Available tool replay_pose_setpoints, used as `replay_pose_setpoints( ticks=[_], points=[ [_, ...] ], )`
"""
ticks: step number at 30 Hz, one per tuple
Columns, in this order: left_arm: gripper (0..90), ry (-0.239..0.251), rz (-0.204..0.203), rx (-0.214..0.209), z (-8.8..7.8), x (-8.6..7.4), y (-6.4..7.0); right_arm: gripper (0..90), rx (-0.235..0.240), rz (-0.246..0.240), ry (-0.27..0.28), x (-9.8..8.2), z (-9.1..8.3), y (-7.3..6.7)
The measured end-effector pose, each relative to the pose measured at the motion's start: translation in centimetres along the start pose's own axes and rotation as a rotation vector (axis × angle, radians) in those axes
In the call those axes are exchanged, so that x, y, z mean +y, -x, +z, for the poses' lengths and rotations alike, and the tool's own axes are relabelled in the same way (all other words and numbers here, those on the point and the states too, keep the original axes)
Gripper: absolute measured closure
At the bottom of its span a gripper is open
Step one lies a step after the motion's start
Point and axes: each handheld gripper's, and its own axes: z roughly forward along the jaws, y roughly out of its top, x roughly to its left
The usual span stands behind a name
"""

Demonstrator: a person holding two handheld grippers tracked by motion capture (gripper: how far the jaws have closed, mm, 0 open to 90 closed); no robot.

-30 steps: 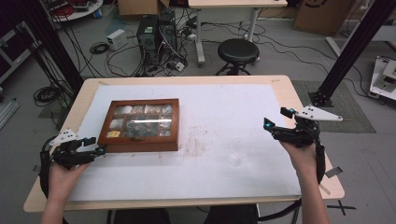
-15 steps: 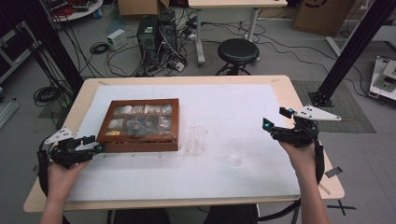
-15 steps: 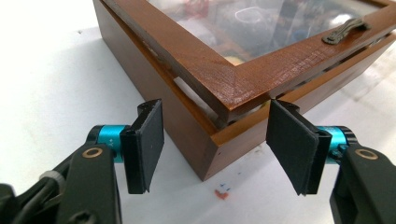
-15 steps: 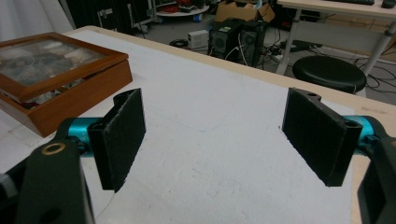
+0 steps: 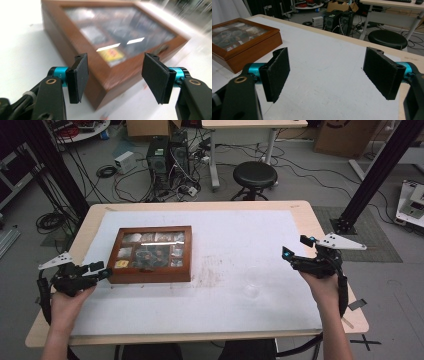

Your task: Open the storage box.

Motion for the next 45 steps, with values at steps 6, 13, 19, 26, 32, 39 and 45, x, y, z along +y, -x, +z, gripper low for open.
replay_pose_setpoints(
  ticks=[6,13,19,26,32,39,45],
  points=[
    [37.6,-0.111,0.068,0.025,0.7,-0.4,0.4,22.0,0.003,0.002,-0.001,0.0,0.0,0.1],
    [37.8,-0.178,0.107,0.068,1.8,-0.4,0.8,22.0,0.004,0.001,0.000,0.1,0.0,0.0],
    [39.3,-0.182,0.107,0.066,1.7,-0.3,0.9,22.0,0.004,0.004,-0.004,0.0,0.0,0.1],
    [39.2,-0.171,0.090,0.057,1.6,-0.2,0.8,22.0,0.005,0.000,-0.003,0.1,0.1,0.0],
    [39.1,-0.168,0.080,0.045,1.5,-0.1,0.7,22.0,0.005,-0.001,-0.005,0.1,0.2,-0.1],
    [40.2,-0.124,0.066,0.008,1.1,0.4,0.5,22.0,0.005,-0.001,-0.006,0.1,0.4,-0.1],
    [38.5,-0.116,0.020,-0.010,1.1,0.5,0.3,22.0,0.005,-0.001,-0.006,0.1,0.3,-0.2]
  ],
)
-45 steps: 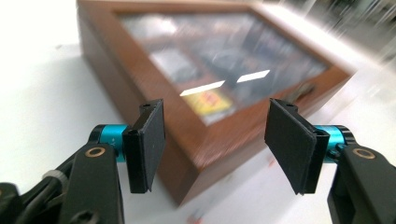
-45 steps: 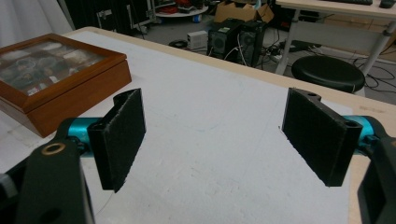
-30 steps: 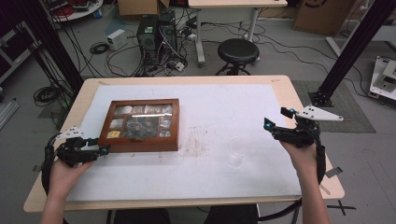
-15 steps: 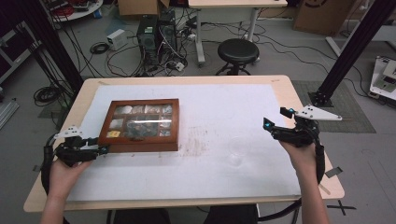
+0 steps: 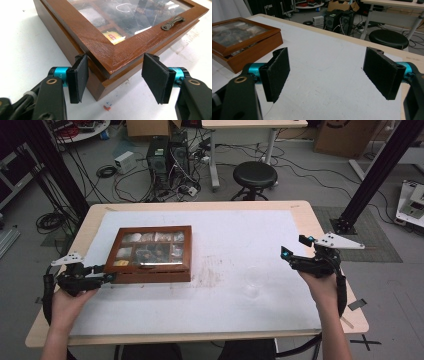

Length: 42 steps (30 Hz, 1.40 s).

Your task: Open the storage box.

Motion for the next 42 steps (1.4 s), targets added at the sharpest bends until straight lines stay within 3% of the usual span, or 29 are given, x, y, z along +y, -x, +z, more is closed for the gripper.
replay_pose_setpoints(
  ticks=[6,13,23,28,33,37,42],
  points=[
    [37.8,0.010,-0.024,-0.010,0.1,0.0,-0.2,22.0,0.002,0.002,-0.002,0.0,0.0,0.0],
    [37.3,-0.003,0.010,0.001,0.1,0.1,0.0,22.0,0.009,-0.005,-0.002,0.0,0.1,-0.1],
    [37.4,0.005,0.024,-0.007,-0.2,0.5,0.1,22.0,0.018,-0.020,0.000,0.1,0.3,-0.4],
    [37.5,0.016,0.069,0.008,-0.3,0.7,0.3,22.0,0.023,-0.029,0.000,0.2,0.3,-0.5],
    [39.9,0.015,0.139,0.067,-0.4,1.1,0.9,22.0,0.025,-0.029,0.000,0.2,0.3,-0.5],
    [42.5,0.021,0.160,0.121,0.0,1.5,1.6,22.0,0.021,-0.030,0.000,0.2,0.3,-0.6],
    [43.0,0.067,0.173,0.167,-0.3,1.9,2.0,22.0,0.017,-0.022,0.003,0.2,0.1,-0.5]
  ],
)
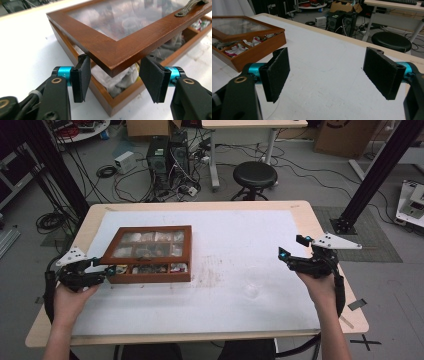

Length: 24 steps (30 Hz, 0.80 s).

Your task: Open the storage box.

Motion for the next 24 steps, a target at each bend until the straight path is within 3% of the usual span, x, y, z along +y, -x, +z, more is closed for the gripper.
replay_pose_setpoints(
  ticks=[7,24],
  points=[
    [42.9,-0.015,0.021,0.086,0.1,0.5,0.6,22.0,-0.006,0.008,-0.002,-0.1,-0.1,0.1],
    [40.4,0.026,0.054,0.124,-0.2,1.2,1.0,22.0,-0.002,0.017,-0.007,-0.1,0.1,0.1]
  ],
)
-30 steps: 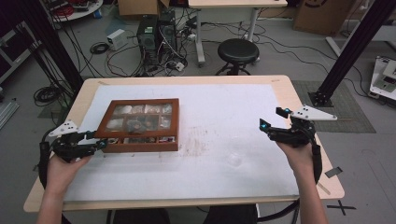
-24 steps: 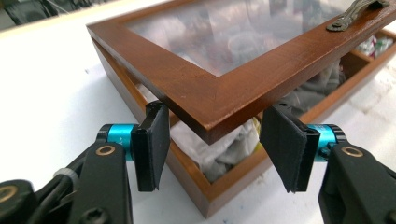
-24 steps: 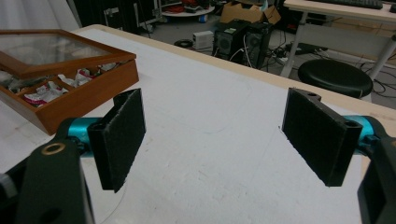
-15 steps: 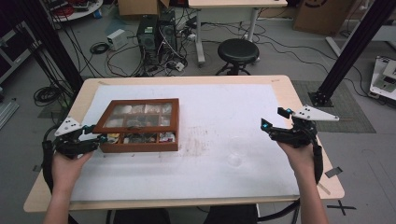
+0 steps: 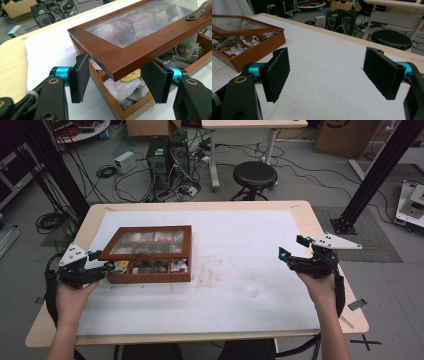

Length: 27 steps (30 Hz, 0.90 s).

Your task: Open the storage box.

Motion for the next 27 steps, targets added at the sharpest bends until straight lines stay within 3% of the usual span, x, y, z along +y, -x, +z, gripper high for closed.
replay_pose_setpoints(
  ticks=[9,27],
  points=[
    [40.0,0.005,0.026,0.001,-0.1,0.8,0.0,22.0,0.004,0.002,-0.004,0.1,0.2,-0.1],
    [39.9,0.036,0.026,-0.005,-0.2,2.6,-0.6,22.0,0.012,0.018,-0.001,0.2,0.4,0.0]
  ],
)
